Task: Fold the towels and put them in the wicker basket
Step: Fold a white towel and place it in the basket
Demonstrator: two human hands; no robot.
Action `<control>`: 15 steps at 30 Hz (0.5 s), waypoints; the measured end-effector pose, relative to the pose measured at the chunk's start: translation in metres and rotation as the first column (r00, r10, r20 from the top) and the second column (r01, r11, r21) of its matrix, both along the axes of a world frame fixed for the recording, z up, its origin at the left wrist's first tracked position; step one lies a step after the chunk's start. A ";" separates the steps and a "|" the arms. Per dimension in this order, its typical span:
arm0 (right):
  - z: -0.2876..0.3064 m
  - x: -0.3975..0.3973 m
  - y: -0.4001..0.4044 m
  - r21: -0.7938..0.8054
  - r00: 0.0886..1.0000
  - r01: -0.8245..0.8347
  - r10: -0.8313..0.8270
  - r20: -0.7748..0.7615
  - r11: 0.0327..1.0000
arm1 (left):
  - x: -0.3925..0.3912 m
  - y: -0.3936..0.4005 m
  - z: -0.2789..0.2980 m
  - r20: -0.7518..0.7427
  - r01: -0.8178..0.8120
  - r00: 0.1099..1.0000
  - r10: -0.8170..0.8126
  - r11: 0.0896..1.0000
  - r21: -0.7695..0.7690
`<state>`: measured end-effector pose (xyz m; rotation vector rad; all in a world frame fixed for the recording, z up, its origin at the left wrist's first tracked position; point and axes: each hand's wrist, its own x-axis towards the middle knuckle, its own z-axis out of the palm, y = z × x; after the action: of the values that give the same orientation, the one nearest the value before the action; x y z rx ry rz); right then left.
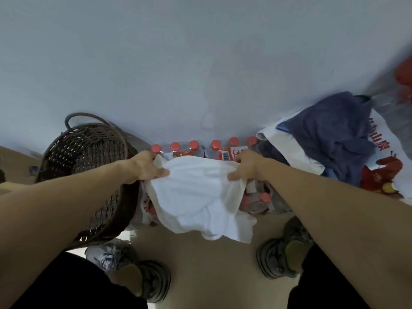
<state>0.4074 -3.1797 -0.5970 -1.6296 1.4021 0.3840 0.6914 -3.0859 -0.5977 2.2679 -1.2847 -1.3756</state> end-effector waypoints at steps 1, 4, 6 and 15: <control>-0.005 -0.002 -0.004 0.045 0.983 0.165 -0.168 0.078 0.985 | 0.002 -0.004 -0.003 0.008 -0.051 0.999 0.051 0.999 -0.003; -0.023 -0.006 -0.005 0.229 0.760 0.558 -0.602 0.245 0.798 | -0.004 -0.011 -0.016 0.064 -0.209 0.975 0.213 0.976 -0.065; -0.037 -0.007 -0.004 0.243 0.618 0.679 -0.718 0.319 0.693 | -0.013 -0.009 -0.026 0.062 -0.275 0.957 0.285 0.953 -0.129; -0.058 -0.001 -0.023 -0.311 0.748 0.653 -0.525 0.406 0.691 | -0.027 0.001 -0.055 0.046 -0.406 0.889 0.455 0.832 -0.378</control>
<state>0.4064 -3.2029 -0.6550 -1.3681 1.7694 -0.5803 0.6643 -3.0850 -0.6523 2.2282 -0.8799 -0.7703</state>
